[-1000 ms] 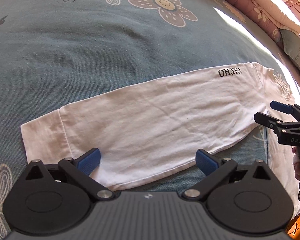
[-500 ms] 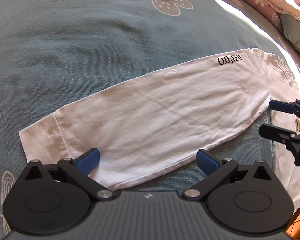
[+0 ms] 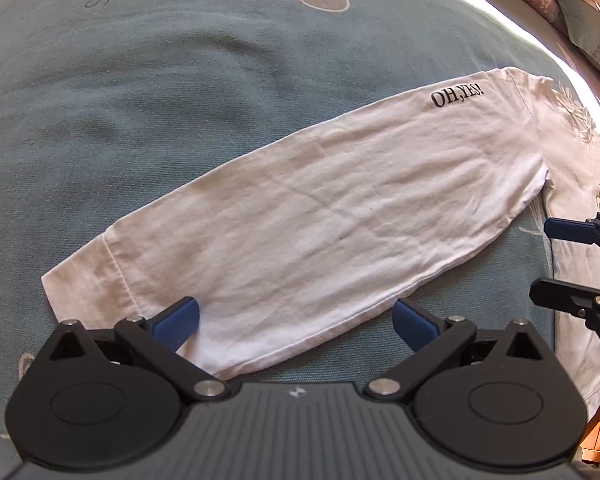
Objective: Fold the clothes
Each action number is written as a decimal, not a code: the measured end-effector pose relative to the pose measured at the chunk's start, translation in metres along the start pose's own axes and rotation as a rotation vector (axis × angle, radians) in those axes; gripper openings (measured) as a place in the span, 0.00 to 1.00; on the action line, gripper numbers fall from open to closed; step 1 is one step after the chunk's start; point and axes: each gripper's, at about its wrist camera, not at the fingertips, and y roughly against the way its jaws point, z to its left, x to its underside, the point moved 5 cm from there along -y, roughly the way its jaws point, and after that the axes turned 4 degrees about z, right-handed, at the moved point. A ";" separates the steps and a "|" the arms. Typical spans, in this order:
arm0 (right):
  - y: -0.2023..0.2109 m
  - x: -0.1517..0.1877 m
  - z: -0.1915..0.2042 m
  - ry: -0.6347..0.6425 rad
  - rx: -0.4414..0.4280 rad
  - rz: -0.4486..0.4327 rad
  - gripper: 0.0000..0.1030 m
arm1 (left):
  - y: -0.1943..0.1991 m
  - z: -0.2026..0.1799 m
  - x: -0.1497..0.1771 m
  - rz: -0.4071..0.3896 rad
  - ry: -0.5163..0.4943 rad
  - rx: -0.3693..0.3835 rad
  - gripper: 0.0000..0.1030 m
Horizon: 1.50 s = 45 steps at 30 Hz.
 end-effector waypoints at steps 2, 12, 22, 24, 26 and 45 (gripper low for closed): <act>0.014 0.002 -0.012 -0.018 0.075 -0.037 1.00 | 0.007 -0.008 -0.003 -0.003 -0.039 -0.005 0.99; 0.049 0.057 -0.166 -0.214 0.376 0.062 1.00 | 0.016 -0.071 -0.030 -0.038 -0.261 0.059 0.99; 0.066 0.098 -0.151 -0.316 0.458 0.129 1.00 | 0.019 -0.101 -0.037 -0.036 -0.345 0.117 0.99; 0.070 0.109 -0.142 -0.318 0.469 0.165 1.00 | 0.021 -0.101 -0.040 -0.044 -0.351 0.120 0.99; 0.072 0.123 -0.134 -0.310 0.454 0.210 1.00 | 0.023 -0.100 -0.043 -0.051 -0.354 0.123 0.99; 0.075 0.138 -0.130 -0.350 0.418 0.287 1.00 | 0.026 -0.108 -0.044 -0.057 -0.355 0.125 0.99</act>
